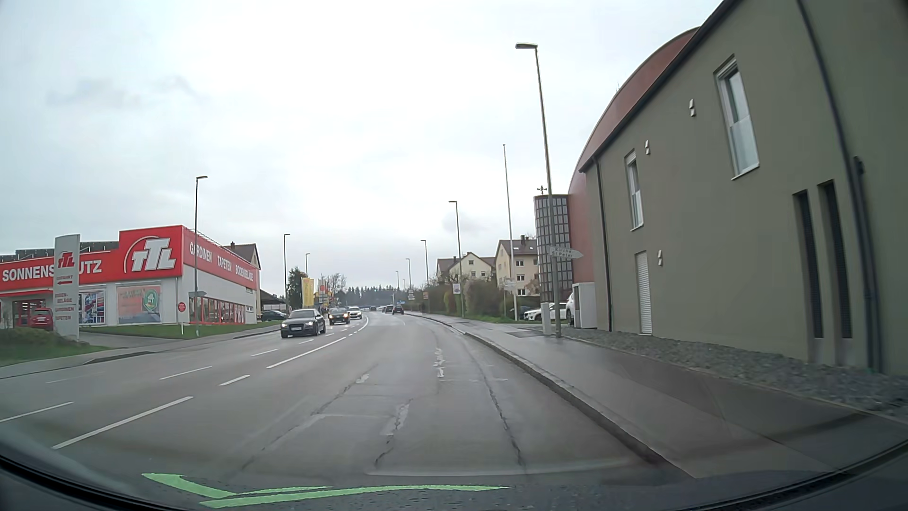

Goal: Follow the waypoints while adhering to traffic rules and regulations

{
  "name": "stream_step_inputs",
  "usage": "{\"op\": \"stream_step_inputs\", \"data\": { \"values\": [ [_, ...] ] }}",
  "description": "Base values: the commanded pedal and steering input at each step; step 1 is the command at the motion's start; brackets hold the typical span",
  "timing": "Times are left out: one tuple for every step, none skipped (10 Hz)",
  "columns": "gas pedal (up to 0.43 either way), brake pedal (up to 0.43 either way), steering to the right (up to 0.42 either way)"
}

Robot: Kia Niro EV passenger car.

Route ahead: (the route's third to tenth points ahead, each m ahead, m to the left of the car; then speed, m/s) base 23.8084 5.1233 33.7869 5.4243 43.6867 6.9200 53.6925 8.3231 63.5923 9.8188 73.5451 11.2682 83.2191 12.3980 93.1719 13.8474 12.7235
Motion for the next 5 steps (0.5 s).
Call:
{"op": "stream_step_inputs", "data": {
  "values": [
    [0.177, 0.000, -0.013],
    [0.177, 0.000, -0.013],
    [0.177, 0.000, -0.013],
    [0.169, 0.000, -0.012],
    [0.169, 0.000, -0.012]
  ]
}}
